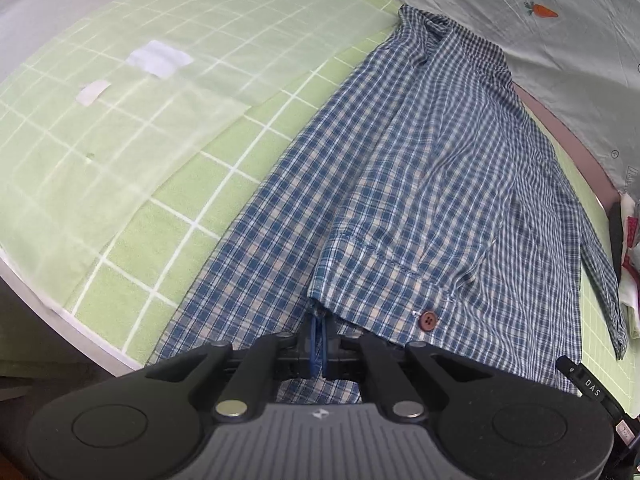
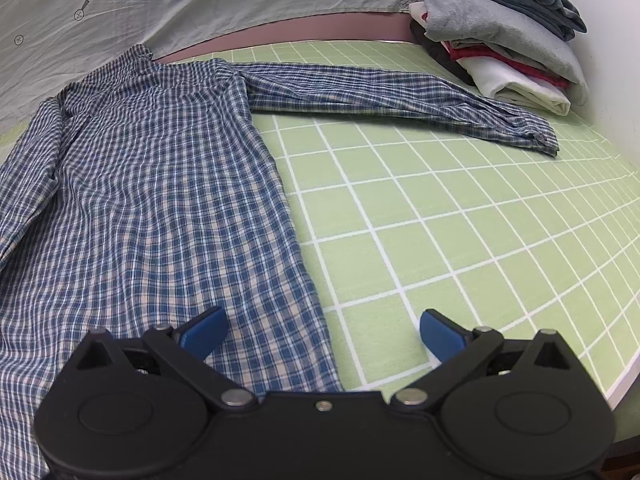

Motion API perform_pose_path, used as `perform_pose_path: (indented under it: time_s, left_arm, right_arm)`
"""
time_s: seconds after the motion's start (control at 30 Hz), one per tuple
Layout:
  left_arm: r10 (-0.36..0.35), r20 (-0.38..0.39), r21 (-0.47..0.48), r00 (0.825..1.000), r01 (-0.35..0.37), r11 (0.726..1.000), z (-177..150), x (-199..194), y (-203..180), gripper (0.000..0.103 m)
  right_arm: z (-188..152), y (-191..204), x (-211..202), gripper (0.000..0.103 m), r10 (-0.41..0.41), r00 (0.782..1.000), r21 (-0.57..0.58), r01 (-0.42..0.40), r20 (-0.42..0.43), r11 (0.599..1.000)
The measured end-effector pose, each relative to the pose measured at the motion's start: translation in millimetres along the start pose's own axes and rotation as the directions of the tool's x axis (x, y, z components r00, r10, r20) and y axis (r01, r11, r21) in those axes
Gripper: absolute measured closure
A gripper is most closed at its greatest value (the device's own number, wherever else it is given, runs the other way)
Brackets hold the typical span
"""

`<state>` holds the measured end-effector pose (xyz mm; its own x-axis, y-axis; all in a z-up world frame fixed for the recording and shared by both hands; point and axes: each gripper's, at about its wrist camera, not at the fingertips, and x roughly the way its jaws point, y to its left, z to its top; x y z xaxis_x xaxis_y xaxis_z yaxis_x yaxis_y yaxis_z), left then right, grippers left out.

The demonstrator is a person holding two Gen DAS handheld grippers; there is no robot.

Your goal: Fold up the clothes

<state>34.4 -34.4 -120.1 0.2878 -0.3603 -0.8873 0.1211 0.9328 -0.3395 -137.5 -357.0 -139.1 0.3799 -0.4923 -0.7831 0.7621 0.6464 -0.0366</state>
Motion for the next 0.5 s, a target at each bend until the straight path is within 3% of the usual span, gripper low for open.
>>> perform_pose_path:
  time_s: [0.07, 0.13, 0.2, 0.27, 0.33, 0.5]
  left_arm:
    - [0.002, -0.004, 0.013, 1.000, -0.002, 1.000, 3, -1, 0, 0.096]
    - [0.020, 0.003, 0.035, 1.000, -0.020, 0.999, 8, -5, -2, 0.077]
    - [0.054, 0.027, 0.069, 0.998, -0.055, 0.996, 15, -10, -8, 0.068]
    - [0.081, 0.056, 0.103, 0.995, -0.087, 0.991, 23, -14, -13, 0.065]
    - [0.094, 0.084, 0.127, 0.992, -0.105, 0.986, 32, -18, -18, 0.052]
    - [0.113, 0.149, 0.182, 0.982, -0.139, 0.973, 59, -22, -37, 0.038]
  right_arm:
    - [1, 2, 0, 0.000, -0.008, 1.000, -0.018, 0.008, 0.002, 1.000]
    - [2, 3, -1, 0.000, -0.014, 1.000, -0.025, 0.014, 0.000, 1.000]
    - [3, 3, 0, 0.000, -0.015, 1.000, -0.020, 0.015, -0.007, 1.000]
    - [3, 3, 0, 0.000, -0.016, 1.000, -0.009, 0.016, -0.009, 1.000]
    - [5, 4, 1, 0.000, -0.023, 1.000, 0.003, 0.023, -0.012, 1.000]
    - [13, 6, 2, 0.000, -0.020, 1.000, 0.046, 0.021, -0.003, 0.999]
